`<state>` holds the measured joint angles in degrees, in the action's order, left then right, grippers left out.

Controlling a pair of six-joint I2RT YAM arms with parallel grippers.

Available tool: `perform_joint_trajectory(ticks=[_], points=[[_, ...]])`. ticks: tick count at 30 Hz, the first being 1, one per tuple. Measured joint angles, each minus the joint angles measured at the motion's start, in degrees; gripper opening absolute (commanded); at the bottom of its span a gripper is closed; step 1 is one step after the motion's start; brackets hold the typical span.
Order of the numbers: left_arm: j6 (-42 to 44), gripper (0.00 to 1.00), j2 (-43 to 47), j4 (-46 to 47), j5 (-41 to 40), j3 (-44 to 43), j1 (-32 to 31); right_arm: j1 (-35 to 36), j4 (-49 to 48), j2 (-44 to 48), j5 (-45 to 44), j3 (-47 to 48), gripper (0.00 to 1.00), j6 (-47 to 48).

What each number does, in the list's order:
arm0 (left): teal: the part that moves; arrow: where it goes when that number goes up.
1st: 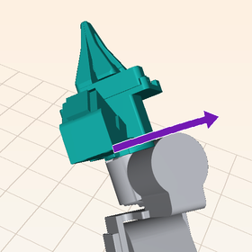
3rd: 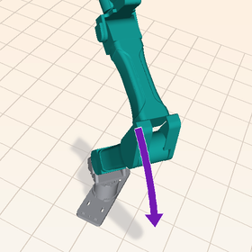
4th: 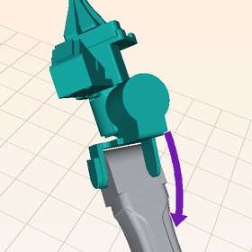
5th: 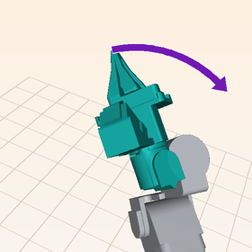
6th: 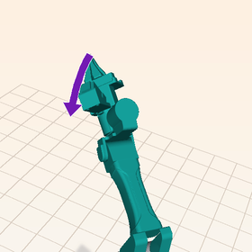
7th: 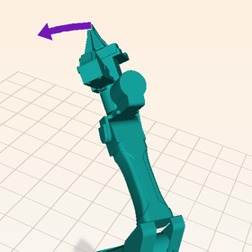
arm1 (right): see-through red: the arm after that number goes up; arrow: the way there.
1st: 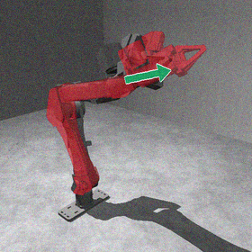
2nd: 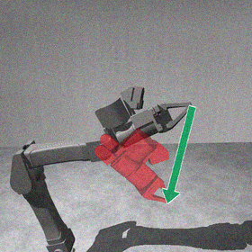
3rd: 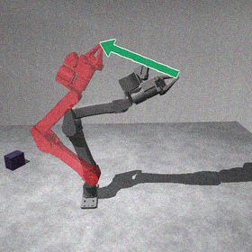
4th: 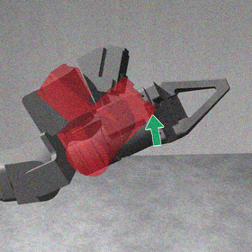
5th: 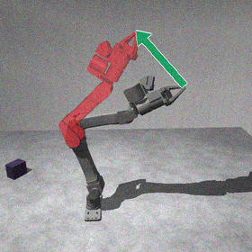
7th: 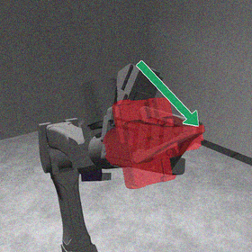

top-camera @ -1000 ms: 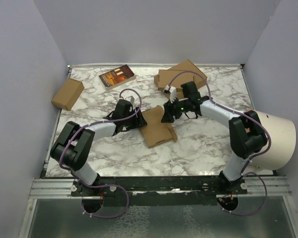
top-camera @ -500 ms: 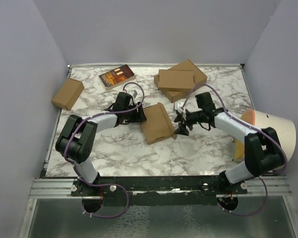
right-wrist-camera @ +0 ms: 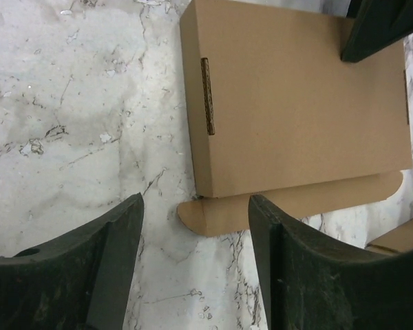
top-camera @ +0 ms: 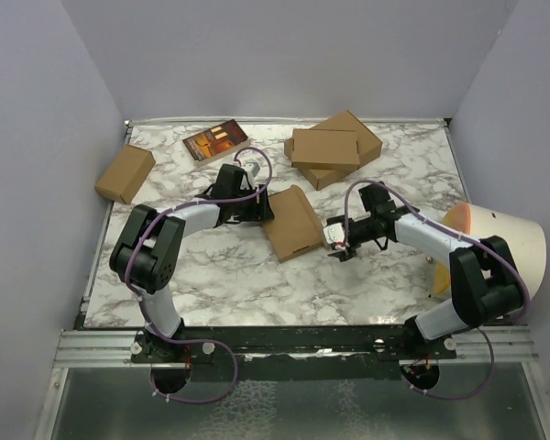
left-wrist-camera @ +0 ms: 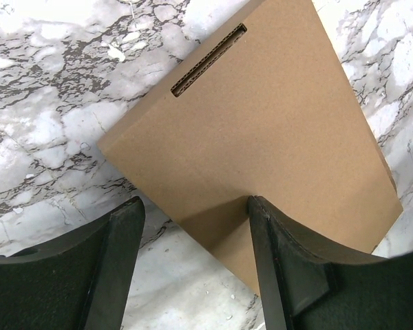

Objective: Fold the paper box

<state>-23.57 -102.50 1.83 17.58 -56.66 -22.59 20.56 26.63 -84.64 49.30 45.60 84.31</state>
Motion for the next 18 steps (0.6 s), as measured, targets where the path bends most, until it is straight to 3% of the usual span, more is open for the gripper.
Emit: perform_joint_trajectory(ticks=[6,11,18], points=[[0.1,0.64,2.1,0.2,-0.5,1.9,0.0,0.0,2.2,-1.8,-0.9,4.2,0.39,0.6],[-0.1,0.63,12.4,0.1,-2.7,9.1,0.0,0.0,1.7,-2.2,-1.9,5.7,0.16,-1.6],[-1.7,0.60,26.3,3.1,-7.3,17.1,0.0,0.0,0.8,-4.8,-3.9,7.5,0.08,-4.7]])
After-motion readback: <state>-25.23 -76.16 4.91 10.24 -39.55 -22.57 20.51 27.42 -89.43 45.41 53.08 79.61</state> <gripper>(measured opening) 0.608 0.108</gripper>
